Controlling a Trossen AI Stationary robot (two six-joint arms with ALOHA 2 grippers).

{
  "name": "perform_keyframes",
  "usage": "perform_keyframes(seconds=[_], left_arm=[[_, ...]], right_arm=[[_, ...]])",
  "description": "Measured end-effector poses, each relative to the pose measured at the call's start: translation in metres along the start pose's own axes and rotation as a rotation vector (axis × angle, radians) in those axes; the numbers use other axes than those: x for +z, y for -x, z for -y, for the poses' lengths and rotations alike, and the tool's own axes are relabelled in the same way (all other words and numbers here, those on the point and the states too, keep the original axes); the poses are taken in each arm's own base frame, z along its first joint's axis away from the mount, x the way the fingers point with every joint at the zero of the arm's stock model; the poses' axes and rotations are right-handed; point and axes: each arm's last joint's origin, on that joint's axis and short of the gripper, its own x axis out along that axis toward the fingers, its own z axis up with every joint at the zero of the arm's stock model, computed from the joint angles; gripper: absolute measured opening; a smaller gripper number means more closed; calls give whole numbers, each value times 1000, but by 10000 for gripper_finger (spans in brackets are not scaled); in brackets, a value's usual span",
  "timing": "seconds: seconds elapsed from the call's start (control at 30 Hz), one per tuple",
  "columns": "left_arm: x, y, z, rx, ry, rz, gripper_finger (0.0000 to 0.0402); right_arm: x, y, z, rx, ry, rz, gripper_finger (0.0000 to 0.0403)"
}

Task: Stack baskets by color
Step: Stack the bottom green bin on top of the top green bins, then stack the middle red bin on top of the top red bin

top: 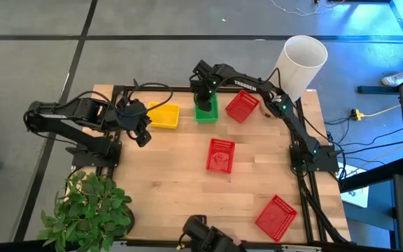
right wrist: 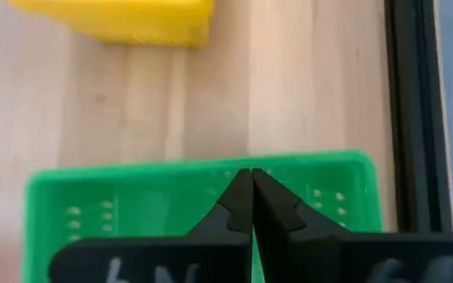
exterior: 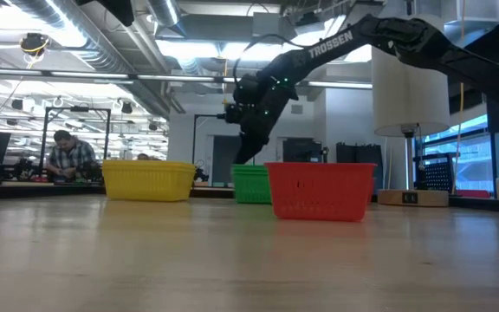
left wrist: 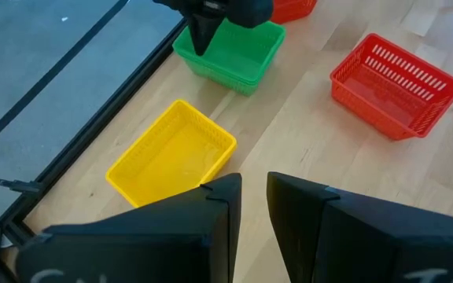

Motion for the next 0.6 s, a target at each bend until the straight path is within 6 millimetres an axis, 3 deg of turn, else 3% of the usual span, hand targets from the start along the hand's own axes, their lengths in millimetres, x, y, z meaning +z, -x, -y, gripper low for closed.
perform_keyframes(seconds=[0.13, 0.3, 0.6], left_arm=[[0, 0, 0, 0, 0, 0, 55], [-1, 0, 0, 3, -4, -5, 55], [-3, 0, -2, 14, -30, -25, 55]], right_arm=[[6, 4, -3, -42, 10, -9, 0], [25, 35, -18, -87, 30, -50, 0], [36, 103, -97, 8, 91, -163, 0]])
